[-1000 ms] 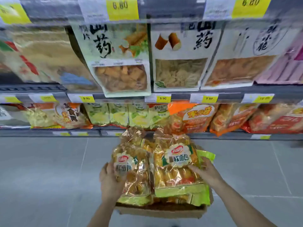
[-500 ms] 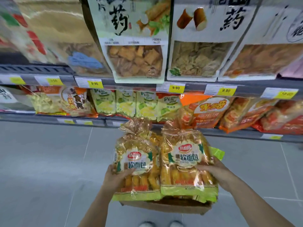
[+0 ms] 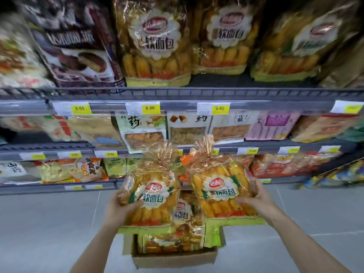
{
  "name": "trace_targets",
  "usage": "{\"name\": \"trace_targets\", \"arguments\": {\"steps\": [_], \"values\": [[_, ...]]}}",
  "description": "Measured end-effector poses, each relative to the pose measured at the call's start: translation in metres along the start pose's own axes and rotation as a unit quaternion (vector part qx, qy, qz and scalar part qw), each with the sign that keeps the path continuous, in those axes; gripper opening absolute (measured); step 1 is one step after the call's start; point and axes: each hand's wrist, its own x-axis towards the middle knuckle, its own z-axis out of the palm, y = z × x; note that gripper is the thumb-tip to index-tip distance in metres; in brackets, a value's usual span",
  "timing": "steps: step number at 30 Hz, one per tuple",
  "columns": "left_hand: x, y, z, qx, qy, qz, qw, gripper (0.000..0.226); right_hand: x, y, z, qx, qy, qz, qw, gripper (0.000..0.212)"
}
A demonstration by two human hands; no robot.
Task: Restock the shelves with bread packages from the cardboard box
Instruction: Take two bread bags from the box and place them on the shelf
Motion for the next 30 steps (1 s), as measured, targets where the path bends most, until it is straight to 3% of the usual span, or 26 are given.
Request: {"name": "trace_targets", "arguments": {"steps": [4,6,8,10,14,17,20,23,30], "values": [[-0.029,0.059,-0.007,-0.025,0.022,0.069,0.997,0.087,-0.026,-0.046,-0.035,-0.031,0.016,-0.052,0.998,0.09],[-0.046,0.085,-0.008,-0.033,0.028,0.089,0.995,0.095,-0.039,-0.071,-0.055,-0.05,0.024,-0.085,0.995,0.082],[-0.064,0.111,-0.011,-0.046,0.029,0.115,0.992,0.079,-0.056,-0.102,-0.072,-0.044,0.01,-0.12,0.992,0.062],[-0.081,0.137,-0.013,-0.052,0.043,0.147,0.987,0.066,-0.067,-0.135,-0.088,-0.036,0.006,-0.166,0.985,0.059],[-0.095,0.18,-0.027,-0.085,0.089,0.186,0.975,0.073,-0.075,-0.204,-0.1,-0.023,0.031,-0.276,0.96,0.06],[-0.091,0.195,-0.036,-0.109,0.102,0.204,0.967,0.099,-0.069,-0.243,-0.089,-0.032,0.018,-0.361,0.932,0.058],[-0.076,0.197,-0.037,-0.127,0.108,0.238,0.957,0.099,-0.05,-0.257,-0.069,-0.031,0.023,-0.426,0.904,0.056],[-0.055,0.192,-0.038,-0.193,0.09,0.238,0.948,0.115,-0.034,-0.261,-0.053,0.001,0.043,-0.461,0.886,0.052],[-0.038,0.182,-0.032,-0.256,0.059,0.249,0.932,0.108,-0.024,-0.254,-0.035,-0.009,0.084,-0.543,0.835,0.047]]}}
